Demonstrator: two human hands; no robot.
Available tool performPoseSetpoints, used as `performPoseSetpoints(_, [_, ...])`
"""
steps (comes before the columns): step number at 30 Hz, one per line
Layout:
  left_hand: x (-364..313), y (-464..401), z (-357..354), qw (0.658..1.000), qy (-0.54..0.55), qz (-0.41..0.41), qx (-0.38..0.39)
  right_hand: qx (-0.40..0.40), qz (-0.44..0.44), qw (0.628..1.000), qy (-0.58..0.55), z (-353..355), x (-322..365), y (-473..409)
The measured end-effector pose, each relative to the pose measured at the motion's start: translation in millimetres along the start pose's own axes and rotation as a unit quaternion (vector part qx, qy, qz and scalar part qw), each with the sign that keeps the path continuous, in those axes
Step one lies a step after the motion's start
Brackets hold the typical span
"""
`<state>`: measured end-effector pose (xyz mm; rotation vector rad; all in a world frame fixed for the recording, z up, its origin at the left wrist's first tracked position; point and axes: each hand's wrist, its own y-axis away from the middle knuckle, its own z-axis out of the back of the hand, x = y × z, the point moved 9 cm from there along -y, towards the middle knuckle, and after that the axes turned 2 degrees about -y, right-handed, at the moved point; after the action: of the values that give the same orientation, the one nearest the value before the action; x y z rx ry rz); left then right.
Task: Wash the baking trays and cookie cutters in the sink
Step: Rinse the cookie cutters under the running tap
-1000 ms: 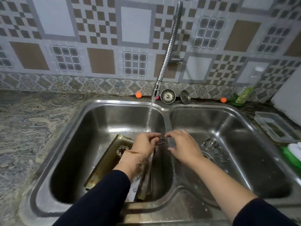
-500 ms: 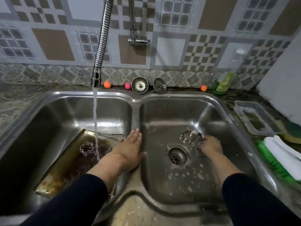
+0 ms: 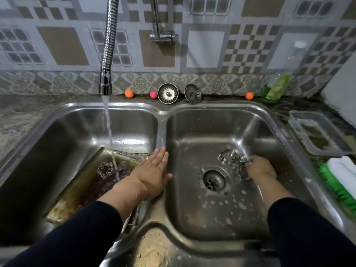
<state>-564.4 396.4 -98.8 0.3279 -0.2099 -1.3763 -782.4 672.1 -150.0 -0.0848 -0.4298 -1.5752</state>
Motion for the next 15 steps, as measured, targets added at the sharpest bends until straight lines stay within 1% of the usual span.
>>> performPoseSetpoints(3, [-1.6,-0.6,3.3,1.0,-0.006,-0.01,-0.001,0.002,0.025,1.0,0.005,17.3,21.6,26.9])
performPoseSetpoints(6, [-1.2,2.4,10.5,1.0,0.003,-0.03,-0.005,0.013,0.079,0.997,-0.008,34.9,63.1,62.4])
performPoseSetpoints(9, [2.1,13.7,24.6,0.996,0.025,-0.057,-0.058,0.034,0.152,0.988,0.011,43.2,115.0,102.5])
performPoseSetpoints(11, [13.0,23.2,31.9,0.99,0.066,-0.07,-0.101,0.044,0.215,0.975,0.037,38.8,155.1,132.5])
performPoseSetpoints(12, [22.9,27.5,30.9,0.988,0.09,-0.069,-0.108,0.046,0.248,0.967,0.044,34.6,175.9,150.1])
performPoseSetpoints(13, [34.6,32.4,27.9,0.986,0.109,-0.063,-0.106,0.05,0.282,0.957,0.045,29.1,197.2,170.0])
performPoseSetpoints(15, [63.6,41.6,11.7,0.987,0.138,-0.037,-0.071,0.065,0.351,0.933,0.044,11.7,238.9,211.5])
